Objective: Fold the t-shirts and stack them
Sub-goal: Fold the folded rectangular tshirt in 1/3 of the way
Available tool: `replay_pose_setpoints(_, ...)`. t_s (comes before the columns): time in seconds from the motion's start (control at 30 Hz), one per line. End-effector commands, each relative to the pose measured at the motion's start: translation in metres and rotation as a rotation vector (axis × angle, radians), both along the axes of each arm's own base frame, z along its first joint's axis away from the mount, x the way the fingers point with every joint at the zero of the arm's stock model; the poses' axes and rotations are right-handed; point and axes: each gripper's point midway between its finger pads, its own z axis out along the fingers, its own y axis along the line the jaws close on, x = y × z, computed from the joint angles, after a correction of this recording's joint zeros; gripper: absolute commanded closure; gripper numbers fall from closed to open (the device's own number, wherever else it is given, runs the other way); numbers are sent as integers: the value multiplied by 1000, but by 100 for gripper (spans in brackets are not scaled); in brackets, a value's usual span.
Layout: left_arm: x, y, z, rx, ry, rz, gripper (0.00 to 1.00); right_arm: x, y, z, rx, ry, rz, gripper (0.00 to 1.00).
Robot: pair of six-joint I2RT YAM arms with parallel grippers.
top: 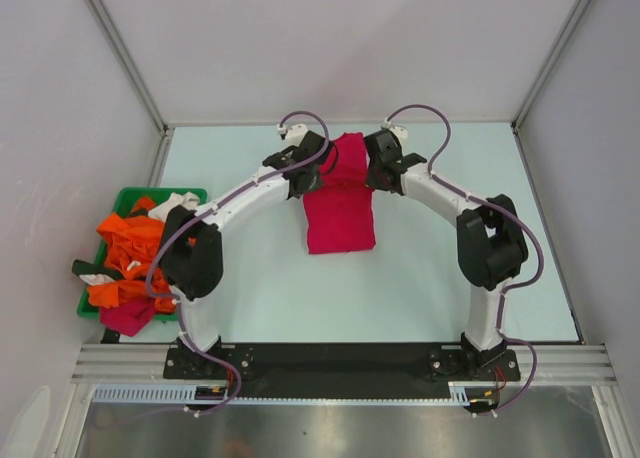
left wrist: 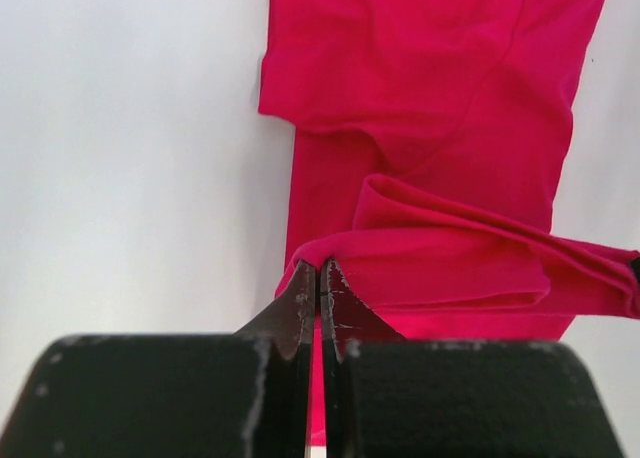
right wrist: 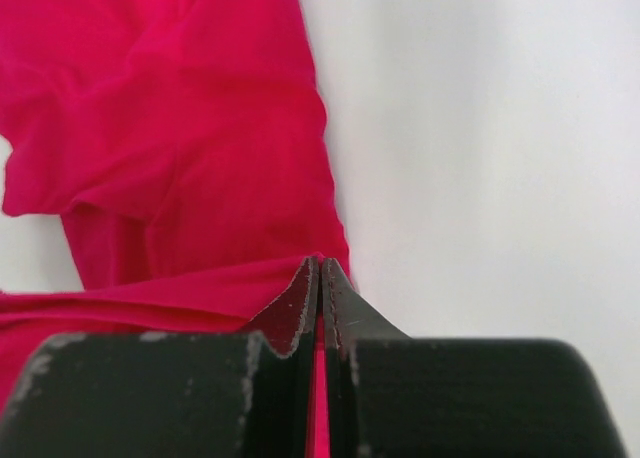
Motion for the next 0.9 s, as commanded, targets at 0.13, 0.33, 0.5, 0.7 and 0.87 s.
replay_pose_setpoints(0.13, 32, 6, -6, 13, 12, 14, 100, 37, 2, -1, -19, -29, -4, 100)
replay_pose_setpoints(0.33, 51, 12, -23, 9, 42, 31, 100, 57, 10, -17, -12, -11, 6, 100)
replay_pose_setpoints(0.5, 64, 7, -27, 8, 54, 16, 100, 62, 11, -32, -7, 20, 3, 100)
replay_pose_setpoints(0.7, 61, 8, -15, -12, 41, 24, 61, 63, 6, -10, -13, -22, -25, 44)
replay_pose_setpoints(0.87, 36, 12, 35, -70, -44, 27, 34, 20, 3, 20, -33, -63, -7, 14)
